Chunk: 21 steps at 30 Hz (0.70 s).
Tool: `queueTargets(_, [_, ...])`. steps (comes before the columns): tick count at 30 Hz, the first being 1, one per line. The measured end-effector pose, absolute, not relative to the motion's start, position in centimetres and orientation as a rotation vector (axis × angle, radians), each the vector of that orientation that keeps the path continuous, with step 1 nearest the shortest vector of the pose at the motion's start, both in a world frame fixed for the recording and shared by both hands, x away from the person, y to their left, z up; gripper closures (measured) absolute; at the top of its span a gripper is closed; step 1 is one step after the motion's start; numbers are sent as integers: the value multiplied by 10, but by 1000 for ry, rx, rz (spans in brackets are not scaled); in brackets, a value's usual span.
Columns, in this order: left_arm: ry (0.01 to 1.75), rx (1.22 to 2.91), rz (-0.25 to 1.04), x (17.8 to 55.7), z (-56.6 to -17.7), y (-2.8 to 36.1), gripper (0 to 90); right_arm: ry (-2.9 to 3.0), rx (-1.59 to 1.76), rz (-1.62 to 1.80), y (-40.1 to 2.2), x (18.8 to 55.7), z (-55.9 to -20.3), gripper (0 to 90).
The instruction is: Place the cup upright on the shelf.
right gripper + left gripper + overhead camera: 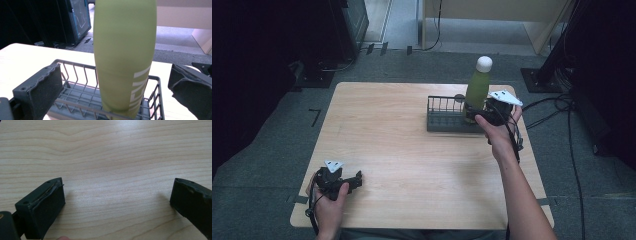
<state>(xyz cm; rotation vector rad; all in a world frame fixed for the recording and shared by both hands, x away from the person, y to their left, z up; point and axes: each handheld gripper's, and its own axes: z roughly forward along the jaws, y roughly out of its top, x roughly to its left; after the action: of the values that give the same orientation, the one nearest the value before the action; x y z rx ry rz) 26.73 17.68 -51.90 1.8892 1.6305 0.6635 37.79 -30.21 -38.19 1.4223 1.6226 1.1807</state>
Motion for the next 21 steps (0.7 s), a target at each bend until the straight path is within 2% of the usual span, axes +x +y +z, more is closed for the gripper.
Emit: queueTargets(21, [1632, 1885, 664, 267, -519, 177, 0, 1656, 1421, 1172, -314, 334, -399, 0])
